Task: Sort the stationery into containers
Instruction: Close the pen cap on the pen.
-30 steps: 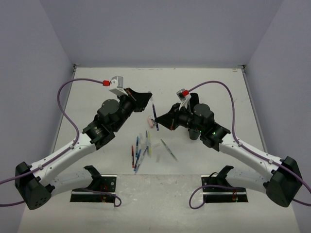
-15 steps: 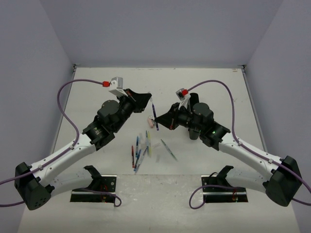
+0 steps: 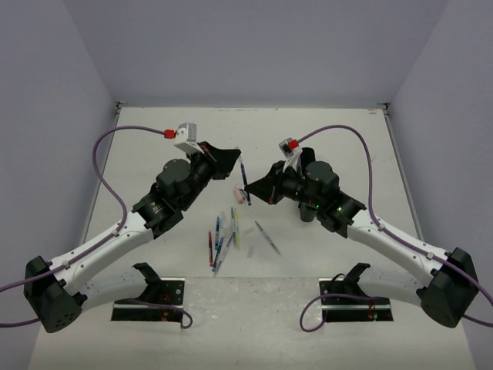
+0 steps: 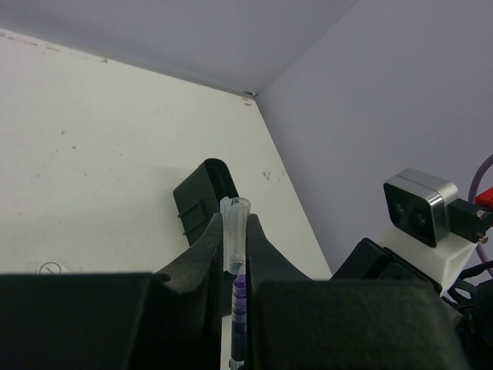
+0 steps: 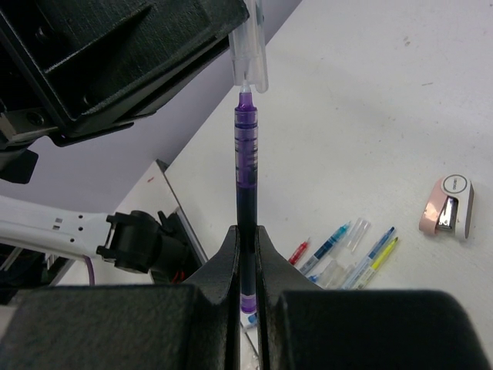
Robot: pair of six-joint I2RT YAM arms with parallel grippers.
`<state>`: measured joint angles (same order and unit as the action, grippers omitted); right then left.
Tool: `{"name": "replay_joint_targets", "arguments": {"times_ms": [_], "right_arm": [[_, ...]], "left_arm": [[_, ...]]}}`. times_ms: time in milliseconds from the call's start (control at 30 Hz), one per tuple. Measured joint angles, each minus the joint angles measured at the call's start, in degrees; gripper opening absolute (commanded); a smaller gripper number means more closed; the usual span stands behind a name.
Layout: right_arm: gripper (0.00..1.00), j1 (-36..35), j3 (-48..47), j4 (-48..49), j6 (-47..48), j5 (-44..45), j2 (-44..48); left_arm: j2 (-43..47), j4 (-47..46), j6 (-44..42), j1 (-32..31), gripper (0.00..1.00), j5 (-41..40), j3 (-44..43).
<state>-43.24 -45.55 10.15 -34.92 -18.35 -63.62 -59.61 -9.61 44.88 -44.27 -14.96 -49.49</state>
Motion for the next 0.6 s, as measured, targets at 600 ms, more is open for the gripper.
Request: {"name": "replay_joint_targets", "arguments": {"times_ms": [600], "right_arm": [[0.00, 0.00, -0.88, -1.31, -0.23, 2.65, -0.98]], "left_arm": [[-1.19, -0.88, 0.38, 0.02, 0.00, 2.34, 1.58]]}}
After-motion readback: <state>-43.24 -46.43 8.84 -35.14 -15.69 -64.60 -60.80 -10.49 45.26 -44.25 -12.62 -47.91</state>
